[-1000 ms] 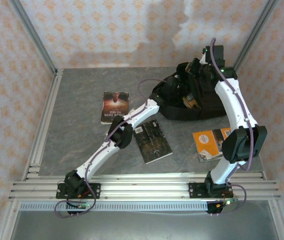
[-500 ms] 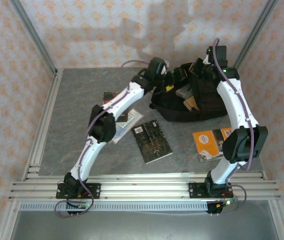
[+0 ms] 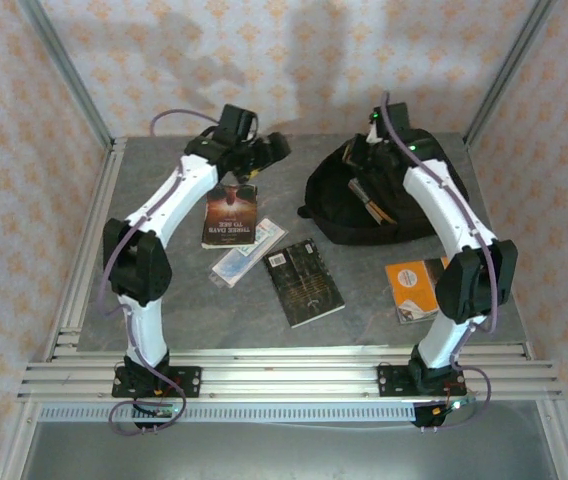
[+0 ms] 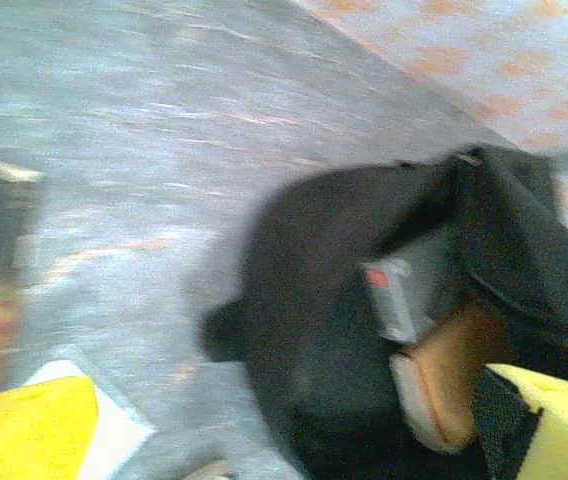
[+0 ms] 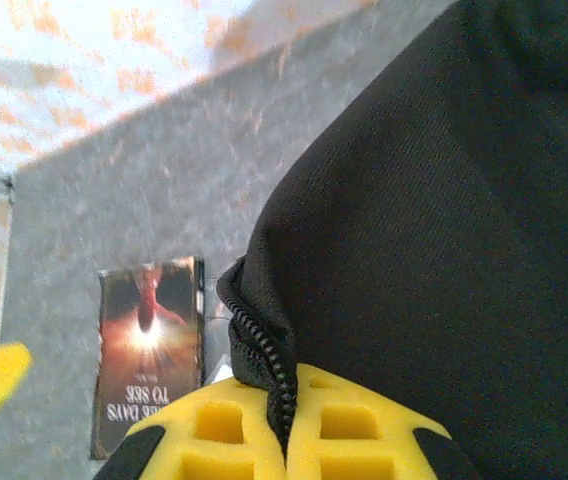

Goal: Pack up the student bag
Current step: Close the student bag at the top-right of the table.

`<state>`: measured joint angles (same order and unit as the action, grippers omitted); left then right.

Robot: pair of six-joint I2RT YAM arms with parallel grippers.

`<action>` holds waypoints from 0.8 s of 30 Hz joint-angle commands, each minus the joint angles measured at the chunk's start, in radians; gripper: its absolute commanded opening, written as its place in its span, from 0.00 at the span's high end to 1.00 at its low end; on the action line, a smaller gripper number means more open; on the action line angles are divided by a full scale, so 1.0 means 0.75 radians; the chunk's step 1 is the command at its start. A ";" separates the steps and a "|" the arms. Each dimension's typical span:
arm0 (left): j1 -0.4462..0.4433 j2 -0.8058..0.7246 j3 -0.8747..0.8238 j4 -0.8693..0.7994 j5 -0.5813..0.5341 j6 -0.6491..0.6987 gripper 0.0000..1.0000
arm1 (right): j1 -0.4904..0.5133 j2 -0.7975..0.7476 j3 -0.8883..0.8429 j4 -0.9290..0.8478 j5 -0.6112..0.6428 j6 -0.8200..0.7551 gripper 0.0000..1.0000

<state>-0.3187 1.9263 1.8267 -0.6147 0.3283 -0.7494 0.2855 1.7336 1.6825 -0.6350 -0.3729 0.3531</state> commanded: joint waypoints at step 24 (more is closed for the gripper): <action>0.230 -0.225 -0.460 -0.048 -0.154 0.053 0.03 | 0.294 0.070 -0.086 -0.177 0.356 -0.142 0.47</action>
<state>-0.1440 1.7554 1.4639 -0.6239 0.2302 -0.7368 0.4816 1.7580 1.5574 -0.6941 -0.2310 0.3115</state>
